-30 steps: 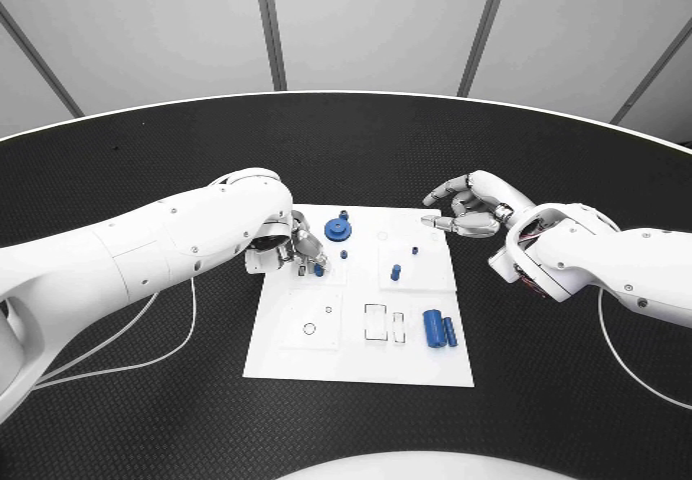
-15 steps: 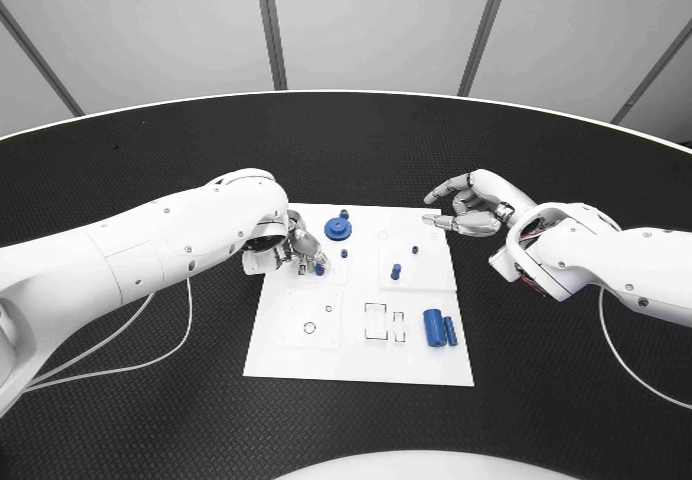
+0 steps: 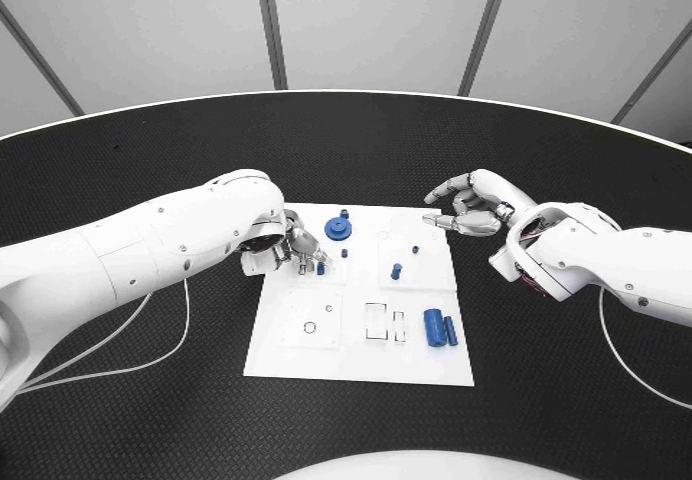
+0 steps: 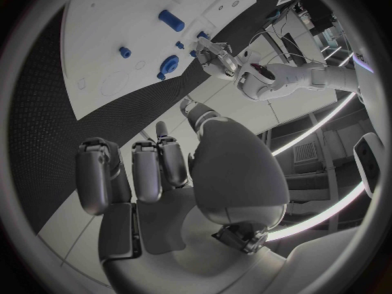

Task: Assemble the parts on the task board

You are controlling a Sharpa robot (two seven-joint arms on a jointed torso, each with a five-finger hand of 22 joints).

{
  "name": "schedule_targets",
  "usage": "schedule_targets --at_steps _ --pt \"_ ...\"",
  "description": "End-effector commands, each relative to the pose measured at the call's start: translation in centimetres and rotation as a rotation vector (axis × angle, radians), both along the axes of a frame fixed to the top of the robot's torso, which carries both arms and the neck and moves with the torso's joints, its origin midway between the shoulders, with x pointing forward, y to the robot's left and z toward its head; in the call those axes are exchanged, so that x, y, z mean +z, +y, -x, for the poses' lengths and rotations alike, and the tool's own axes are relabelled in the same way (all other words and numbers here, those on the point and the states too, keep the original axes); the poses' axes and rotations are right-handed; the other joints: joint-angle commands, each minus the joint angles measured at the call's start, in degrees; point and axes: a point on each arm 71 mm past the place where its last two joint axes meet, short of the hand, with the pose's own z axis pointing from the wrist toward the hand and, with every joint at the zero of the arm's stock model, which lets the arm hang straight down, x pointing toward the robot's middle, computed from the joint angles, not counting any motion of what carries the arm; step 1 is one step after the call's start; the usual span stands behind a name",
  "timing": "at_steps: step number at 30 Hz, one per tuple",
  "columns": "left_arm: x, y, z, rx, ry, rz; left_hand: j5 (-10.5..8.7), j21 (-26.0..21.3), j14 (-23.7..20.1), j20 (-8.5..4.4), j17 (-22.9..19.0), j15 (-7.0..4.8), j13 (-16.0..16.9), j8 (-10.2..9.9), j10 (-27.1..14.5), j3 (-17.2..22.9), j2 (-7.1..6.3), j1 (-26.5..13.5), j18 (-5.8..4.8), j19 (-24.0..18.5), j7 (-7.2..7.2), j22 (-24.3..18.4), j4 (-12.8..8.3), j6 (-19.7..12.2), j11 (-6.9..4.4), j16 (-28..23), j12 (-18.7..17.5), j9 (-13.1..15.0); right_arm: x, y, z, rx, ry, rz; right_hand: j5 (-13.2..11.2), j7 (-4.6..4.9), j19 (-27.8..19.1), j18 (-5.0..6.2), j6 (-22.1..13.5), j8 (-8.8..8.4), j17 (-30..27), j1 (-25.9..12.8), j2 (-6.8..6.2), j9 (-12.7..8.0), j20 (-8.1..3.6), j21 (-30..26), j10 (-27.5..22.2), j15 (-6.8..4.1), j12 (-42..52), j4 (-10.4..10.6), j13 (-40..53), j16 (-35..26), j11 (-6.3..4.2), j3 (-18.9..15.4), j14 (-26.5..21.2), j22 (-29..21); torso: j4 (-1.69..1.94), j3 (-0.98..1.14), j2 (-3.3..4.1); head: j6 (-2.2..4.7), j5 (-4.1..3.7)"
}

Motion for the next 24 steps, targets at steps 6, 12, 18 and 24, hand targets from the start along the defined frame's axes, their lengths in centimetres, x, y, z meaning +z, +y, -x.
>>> schedule_targets --at_steps 6,12,18,24 --pt "0.0 0.5 0.2 0.016 0.005 0.021 -0.28 0.25 6.07 -0.21 15.06 -0.37 -0.01 0.11 0.10 -0.34 -0.53 -0.19 0.30 0.06 0.07 0.00 0.05 0.26 0.29 0.35 0.24 -0.09 0.0 0.0 -0.1 0.000 0.001 0.001 0.22 -0.16 3.00 0.92 0.39 0.26 3.97 -0.12 -0.41 -0.09 -0.41 -0.32 -0.07 -0.45 0.00 0.22 4.08 -0.24 -0.05 0.25 3.51 9.36 0.02 -0.02 -0.05 0.12 0.01" --pt "0.4 0.8 0.3 0.024 0.002 0.050 -0.17 0.14 6.07 -0.18 15.06 -0.40 -0.98 0.05 -0.50 -0.77 -0.56 0.33 0.33 0.00 0.07 -0.14 0.08 0.08 0.29 0.35 -0.16 -0.10 -0.1 0.0 -0.2 -0.001 0.001 0.002 0.25 -0.16 2.99 0.93 0.37 0.26 3.98 -0.17 -0.44 -0.11 -0.41 -0.34 -0.06 -0.46 0.02 0.27 4.10 -0.24 -0.05 0.26 3.50 9.36 0.07 -0.03 -0.16 0.34 0.09" --pt "1.4 1.3 0.4 0.038 -0.004 0.102 -0.05 -0.02 6.07 -0.13 15.06 -0.29 -2.60 -0.20 -1.67 -1.42 -0.34 1.27 0.36 -0.09 0.26 -0.32 0.24 -0.51 0.44 0.35 -0.91 -0.17 -0.1 -0.1 -0.2 -0.003 0.002 0.004 0.25 -0.16 2.99 0.93 0.37 0.26 3.98 -0.17 -0.44 -0.11 -0.41 -0.34 -0.06 -0.46 0.02 0.27 4.10 -0.24 -0.05 0.26 3.50 9.36 0.18 -0.01 -0.19 0.42 -0.17" --pt "3.5 2.3 0.2 0.051 -0.032 0.139 0.22 -0.41 6.07 0.00 15.06 -0.09 -3.94 -0.39 -2.75 -1.98 0.00 2.70 0.45 -0.34 0.51 -0.79 0.17 -1.05 0.67 0.35 -1.56 -0.21 -0.3 -0.3 -0.3 -0.007 0.005 0.006 0.25 -0.16 2.99 0.93 0.37 0.26 3.98 -0.17 -0.44 -0.11 -0.41 -0.34 -0.06 -0.46 0.02 0.27 4.10 -0.24 -0.05 0.26 3.50 9.36 0.11 0.05 -0.14 0.70 0.08"
